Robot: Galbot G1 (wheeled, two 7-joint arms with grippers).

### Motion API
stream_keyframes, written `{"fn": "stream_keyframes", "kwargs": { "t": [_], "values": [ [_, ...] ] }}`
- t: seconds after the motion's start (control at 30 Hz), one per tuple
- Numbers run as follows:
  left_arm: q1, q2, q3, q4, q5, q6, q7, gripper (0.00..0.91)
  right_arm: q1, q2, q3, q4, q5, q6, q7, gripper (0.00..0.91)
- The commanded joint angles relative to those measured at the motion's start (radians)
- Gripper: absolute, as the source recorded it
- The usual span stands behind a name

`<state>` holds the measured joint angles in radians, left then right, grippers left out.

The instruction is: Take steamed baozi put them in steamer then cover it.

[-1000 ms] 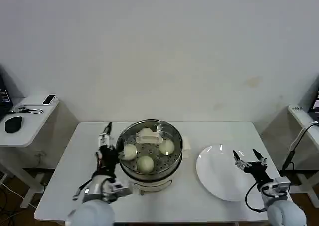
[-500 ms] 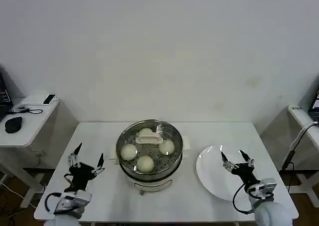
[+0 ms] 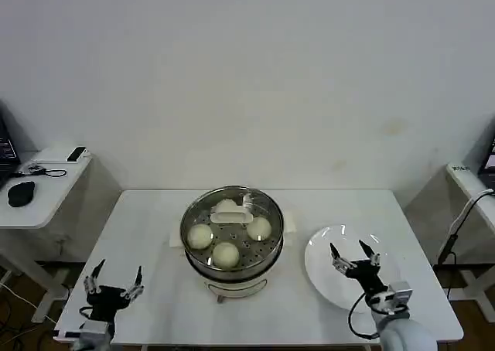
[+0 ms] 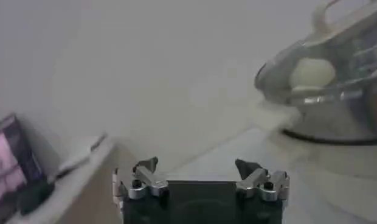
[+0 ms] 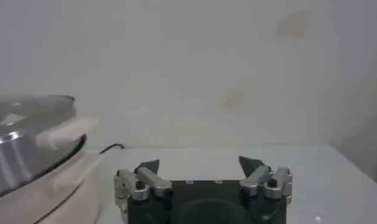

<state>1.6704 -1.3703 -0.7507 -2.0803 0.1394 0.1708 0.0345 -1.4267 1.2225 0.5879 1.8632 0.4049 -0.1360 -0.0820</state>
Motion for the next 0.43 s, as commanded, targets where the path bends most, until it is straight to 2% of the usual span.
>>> {"fn": "stream_keyframes", "kwargs": {
  "t": [0.03, 0.43],
  "values": [
    [0.057, -0.014, -0.031, 0.002, -0.144, -0.015, -0.007, 0.907, -0.02, -0.009, -0.013, 0.02, -0.042, 0.001, 0.024, 0.907],
    [0.066, -0.011, -0.007, -0.008, -0.142, -0.011, -0.003, 0.907, -0.012, -0.052, -0.025, 0.007, -0.065, -0.009, 0.02, 0.907]
  ]
}}
